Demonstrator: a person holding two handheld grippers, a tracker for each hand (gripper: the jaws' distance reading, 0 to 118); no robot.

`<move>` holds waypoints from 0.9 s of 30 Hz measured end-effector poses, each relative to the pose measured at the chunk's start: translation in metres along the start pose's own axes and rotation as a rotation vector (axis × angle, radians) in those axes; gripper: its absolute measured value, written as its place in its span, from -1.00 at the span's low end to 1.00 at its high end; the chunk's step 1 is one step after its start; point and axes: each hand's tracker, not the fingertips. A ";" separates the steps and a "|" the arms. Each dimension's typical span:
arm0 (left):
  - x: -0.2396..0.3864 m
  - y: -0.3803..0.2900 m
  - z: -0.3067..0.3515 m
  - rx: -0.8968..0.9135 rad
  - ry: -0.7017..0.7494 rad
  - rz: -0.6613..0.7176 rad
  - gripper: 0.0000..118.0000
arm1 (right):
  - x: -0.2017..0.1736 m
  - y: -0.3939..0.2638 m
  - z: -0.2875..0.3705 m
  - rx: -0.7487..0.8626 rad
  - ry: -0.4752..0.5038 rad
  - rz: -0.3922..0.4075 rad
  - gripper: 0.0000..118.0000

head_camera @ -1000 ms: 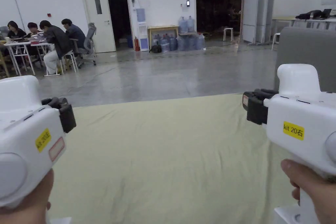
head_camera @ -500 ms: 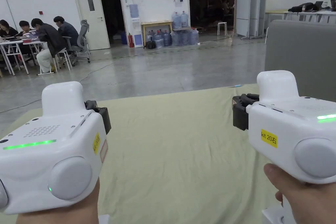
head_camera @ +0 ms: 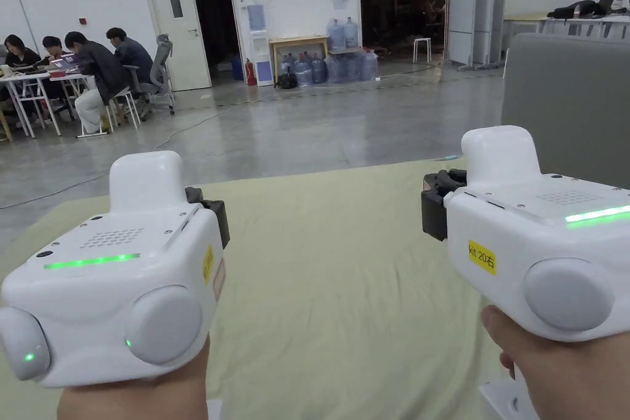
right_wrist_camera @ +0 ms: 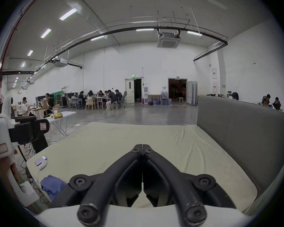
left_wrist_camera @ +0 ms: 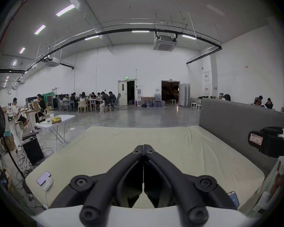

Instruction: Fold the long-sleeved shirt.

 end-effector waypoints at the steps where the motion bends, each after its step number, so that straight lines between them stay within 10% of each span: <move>1: 0.000 0.000 0.000 0.000 -0.001 0.004 -1.00 | 0.000 0.001 0.000 -0.003 0.002 -0.003 -1.00; 2: 0.000 0.001 0.000 -0.002 -0.008 0.008 -1.00 | -0.002 0.002 -0.002 -0.006 0.001 -0.001 -0.66; 4: 0.001 0.001 -0.001 -0.005 -0.011 0.014 0.38 | -0.005 0.003 -0.009 -0.044 -0.003 0.027 0.89; 5: 0.003 0.000 -0.005 -0.040 0.006 0.010 1.00 | -0.005 0.002 -0.013 -0.096 -0.018 0.039 1.00; 27: -0.005 -0.021 -0.007 -0.076 0.004 0.017 1.00 | -0.031 -0.021 -0.018 -0.190 -0.043 -0.006 1.00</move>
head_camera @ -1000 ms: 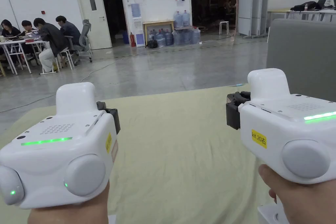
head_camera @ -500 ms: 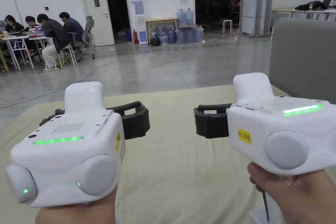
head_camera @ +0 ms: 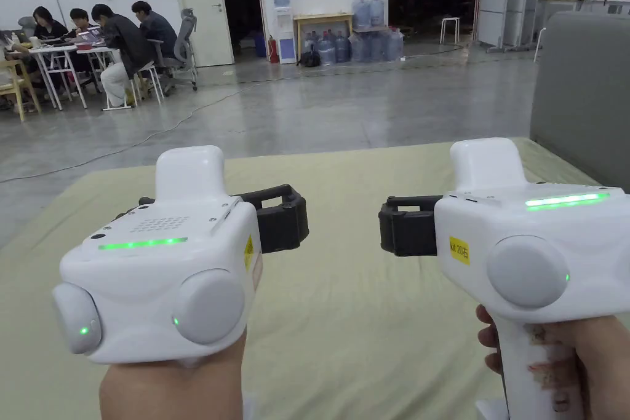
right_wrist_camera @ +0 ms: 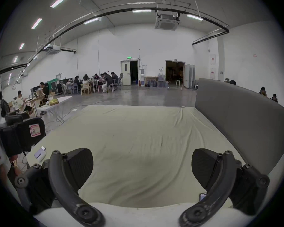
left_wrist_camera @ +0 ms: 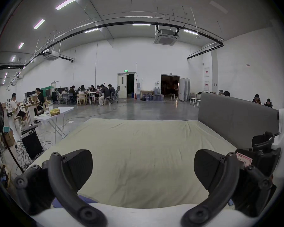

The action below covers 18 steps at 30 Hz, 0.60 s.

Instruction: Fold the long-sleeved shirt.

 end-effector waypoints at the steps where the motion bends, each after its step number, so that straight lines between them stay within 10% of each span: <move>1: 0.000 0.000 0.000 0.002 -0.004 0.001 1.00 | 0.000 -0.001 0.000 0.000 0.000 0.005 1.00; 18: -0.005 -0.002 0.001 -0.010 -0.014 0.012 1.00 | -0.007 0.001 0.000 -0.011 0.017 -0.002 1.00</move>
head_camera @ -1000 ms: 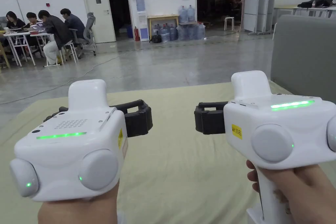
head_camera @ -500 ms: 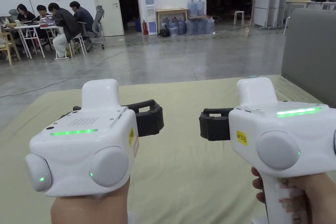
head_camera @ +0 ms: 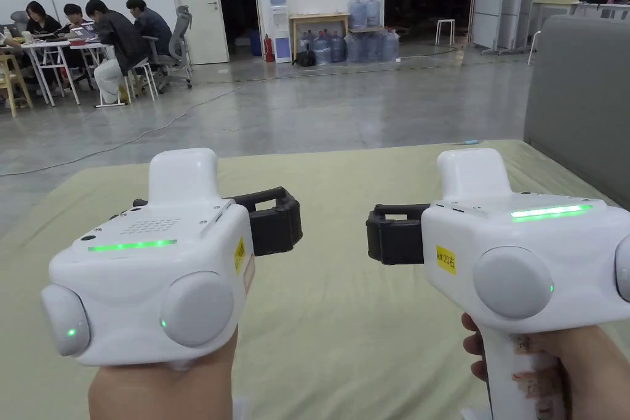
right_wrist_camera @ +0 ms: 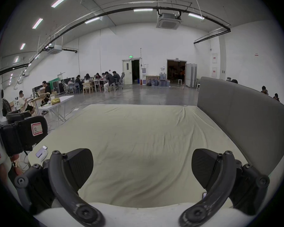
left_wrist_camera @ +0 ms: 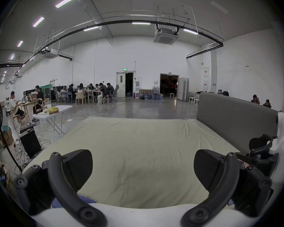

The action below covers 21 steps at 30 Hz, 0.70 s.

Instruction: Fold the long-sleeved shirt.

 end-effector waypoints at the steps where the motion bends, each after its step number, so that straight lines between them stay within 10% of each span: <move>1: 0.000 0.000 0.000 0.000 0.001 0.001 1.00 | 0.000 0.000 0.000 0.000 0.000 0.002 1.00; 21: 0.005 -0.008 0.002 -0.005 -0.009 -0.007 1.00 | 0.002 -0.004 0.001 -0.006 -0.007 -0.011 1.00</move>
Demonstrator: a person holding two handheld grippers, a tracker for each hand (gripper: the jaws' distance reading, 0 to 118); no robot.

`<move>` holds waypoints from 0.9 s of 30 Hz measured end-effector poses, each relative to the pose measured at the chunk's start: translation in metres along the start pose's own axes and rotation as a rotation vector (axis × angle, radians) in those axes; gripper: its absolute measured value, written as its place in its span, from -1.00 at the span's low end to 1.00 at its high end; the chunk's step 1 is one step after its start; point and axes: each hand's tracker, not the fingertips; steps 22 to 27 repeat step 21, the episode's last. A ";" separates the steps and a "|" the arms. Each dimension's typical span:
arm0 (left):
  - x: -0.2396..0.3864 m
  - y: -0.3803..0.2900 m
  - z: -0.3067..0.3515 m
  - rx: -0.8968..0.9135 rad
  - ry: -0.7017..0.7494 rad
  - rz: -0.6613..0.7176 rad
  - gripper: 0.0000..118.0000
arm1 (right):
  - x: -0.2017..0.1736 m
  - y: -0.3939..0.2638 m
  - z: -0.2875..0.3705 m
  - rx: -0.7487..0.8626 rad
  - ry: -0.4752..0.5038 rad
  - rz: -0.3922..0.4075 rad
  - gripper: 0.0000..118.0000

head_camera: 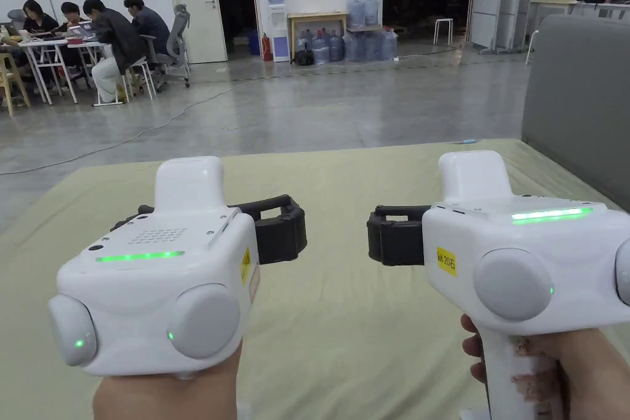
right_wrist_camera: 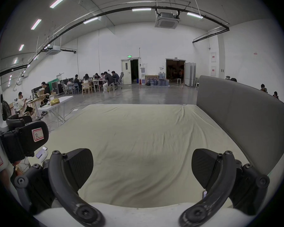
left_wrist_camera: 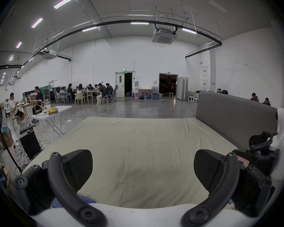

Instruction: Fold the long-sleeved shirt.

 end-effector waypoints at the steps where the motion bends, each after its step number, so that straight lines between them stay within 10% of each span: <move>1: 0.000 0.000 0.000 -0.002 0.000 0.001 1.00 | 0.000 0.000 0.000 0.000 0.001 -0.002 1.00; 27: 0.003 -0.003 0.000 -0.007 -0.005 -0.009 1.00 | -0.016 -0.008 0.003 0.007 -0.024 0.041 0.92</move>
